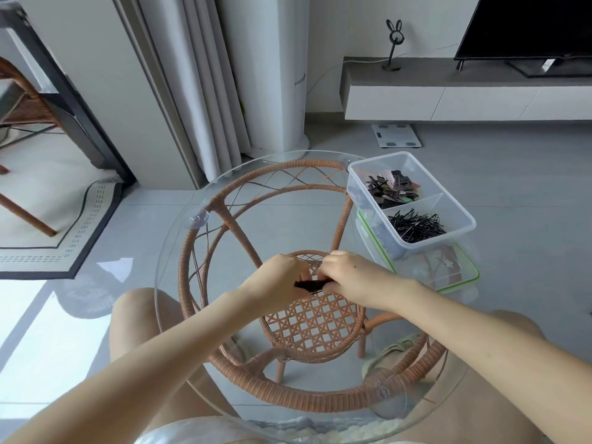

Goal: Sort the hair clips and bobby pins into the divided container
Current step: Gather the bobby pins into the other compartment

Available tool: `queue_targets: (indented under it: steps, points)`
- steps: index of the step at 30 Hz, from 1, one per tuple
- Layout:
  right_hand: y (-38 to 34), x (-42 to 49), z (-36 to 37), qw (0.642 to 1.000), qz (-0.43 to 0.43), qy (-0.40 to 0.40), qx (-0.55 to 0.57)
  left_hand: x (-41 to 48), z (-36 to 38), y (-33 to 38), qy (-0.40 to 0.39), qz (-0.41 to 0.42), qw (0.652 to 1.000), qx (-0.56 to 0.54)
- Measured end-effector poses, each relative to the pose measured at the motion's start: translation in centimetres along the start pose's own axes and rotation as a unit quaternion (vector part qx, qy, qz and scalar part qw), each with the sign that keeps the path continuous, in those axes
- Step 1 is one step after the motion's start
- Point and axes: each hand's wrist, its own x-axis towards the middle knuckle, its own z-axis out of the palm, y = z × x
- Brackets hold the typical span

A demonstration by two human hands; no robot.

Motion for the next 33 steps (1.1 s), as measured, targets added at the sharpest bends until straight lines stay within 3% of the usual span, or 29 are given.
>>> queue_targets:
  steps: [8, 15, 20, 23, 29, 33]
  points:
    - [0.4, -0.5, -0.2, 0.999, 0.001, 0.027, -0.042, -0.2, -0.5, -0.6, 0.000, 0.011, 1.000, -0.009]
    - [1.2, -2.2, -4.7, 0.996, 0.014, 0.088, -0.025, -0.2, -0.3, -1.0, 0.007, 0.006, 1.000, -0.026]
    - [1.7, -4.4, -9.7, 0.989, 0.023, 0.143, -0.010, -0.3, -0.2, 0.0, -0.029, 0.002, 0.999, 0.042]
    - [4.3, -5.7, -11.9, 0.983, 0.070, 0.163, -0.036, 0.0, 0.1, 0.5, -0.040, 0.010, 0.996, 0.079]
    - [9.4, -6.0, -13.2, 0.982, 0.146, 0.058, -0.102, 1.4, 0.0, 0.8, -0.082, -0.006, 0.991, 0.110]
    - [10.0, -5.6, -12.1, 0.982, 0.160, 0.011, -0.104, 1.7, -0.8, 0.4, -0.068, -0.012, 0.995, 0.078]
